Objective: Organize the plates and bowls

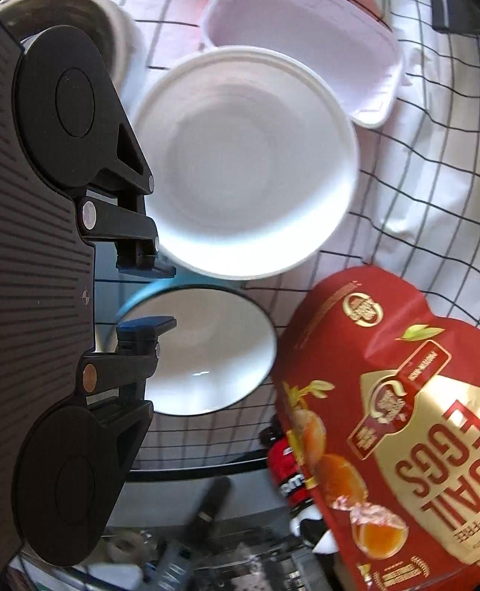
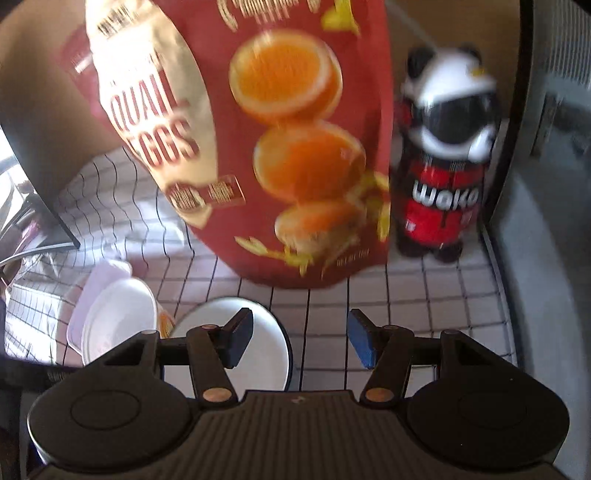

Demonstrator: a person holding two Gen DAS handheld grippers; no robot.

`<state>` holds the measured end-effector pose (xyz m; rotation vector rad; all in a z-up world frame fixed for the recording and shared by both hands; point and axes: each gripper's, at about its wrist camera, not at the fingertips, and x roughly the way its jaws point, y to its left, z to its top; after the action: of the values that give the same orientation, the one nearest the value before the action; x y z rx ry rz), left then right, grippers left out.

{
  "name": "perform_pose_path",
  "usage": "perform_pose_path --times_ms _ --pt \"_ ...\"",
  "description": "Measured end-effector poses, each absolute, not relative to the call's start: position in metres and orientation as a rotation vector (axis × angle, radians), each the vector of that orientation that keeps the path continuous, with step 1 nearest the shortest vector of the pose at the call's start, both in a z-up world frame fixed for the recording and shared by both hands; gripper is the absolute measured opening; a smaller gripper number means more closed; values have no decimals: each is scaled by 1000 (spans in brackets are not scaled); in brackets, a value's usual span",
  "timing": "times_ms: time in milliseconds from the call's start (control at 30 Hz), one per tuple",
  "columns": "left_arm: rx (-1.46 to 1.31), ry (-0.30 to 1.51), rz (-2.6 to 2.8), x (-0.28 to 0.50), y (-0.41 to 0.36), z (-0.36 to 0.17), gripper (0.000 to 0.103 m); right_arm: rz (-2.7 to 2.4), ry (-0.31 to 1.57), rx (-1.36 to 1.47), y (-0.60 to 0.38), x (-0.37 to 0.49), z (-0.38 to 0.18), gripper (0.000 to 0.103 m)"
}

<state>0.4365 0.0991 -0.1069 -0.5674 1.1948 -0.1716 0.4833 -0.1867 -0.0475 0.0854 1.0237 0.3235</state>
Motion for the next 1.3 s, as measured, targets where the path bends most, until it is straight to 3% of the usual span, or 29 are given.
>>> perform_pose_path --times_ms 267,433,567,800,967,1300 --pt "-485 1217 -134 461 79 -119 26 361 1127 127 -180 485 -92 63" --pt "-454 1192 -151 470 67 -116 40 349 1197 166 -176 490 -122 62" --pt "-454 1196 -193 478 57 -118 42 368 1242 203 -178 490 -138 37" --pt "-451 1231 -312 486 39 -121 43 345 1221 235 -210 481 -129 37" --pt "-214 1180 -214 495 23 -113 42 301 1197 265 -229 483 -129 37" --pt "-233 1281 -269 514 1 -150 42 336 1254 284 -203 492 -154 37"
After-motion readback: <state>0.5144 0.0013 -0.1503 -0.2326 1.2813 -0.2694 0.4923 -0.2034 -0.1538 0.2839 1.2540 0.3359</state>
